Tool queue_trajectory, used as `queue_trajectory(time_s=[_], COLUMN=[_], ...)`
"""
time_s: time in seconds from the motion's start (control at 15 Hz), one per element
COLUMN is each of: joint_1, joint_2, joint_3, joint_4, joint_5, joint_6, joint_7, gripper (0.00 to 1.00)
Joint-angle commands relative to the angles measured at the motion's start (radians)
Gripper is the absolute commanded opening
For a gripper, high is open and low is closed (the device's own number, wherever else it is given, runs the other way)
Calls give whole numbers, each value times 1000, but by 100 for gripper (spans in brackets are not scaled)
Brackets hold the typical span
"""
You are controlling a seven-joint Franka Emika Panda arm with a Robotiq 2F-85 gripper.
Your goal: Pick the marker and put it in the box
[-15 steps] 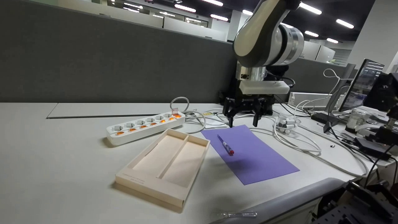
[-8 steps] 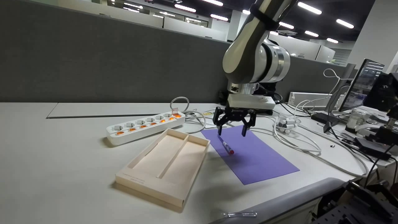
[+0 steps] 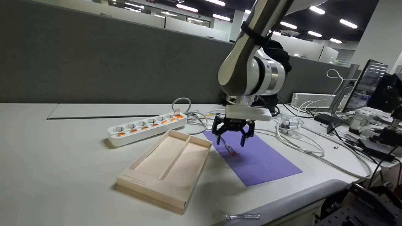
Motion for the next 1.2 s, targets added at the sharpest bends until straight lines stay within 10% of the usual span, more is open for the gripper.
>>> queue_trajectory(time_s=[0.0,0.27,0.33,1.13], joint_1=[-5,1,-1,-24], joint_2=[28,49,54,12], joint_3=[-6,-21,-21,8], joint_4=[25,34,35,24], joint_5=[41,50,53,103], joint_6=[-11,-22,-20,-42], joint_7=[-26,-32,-33,-73], gripper=[100,100,75,1])
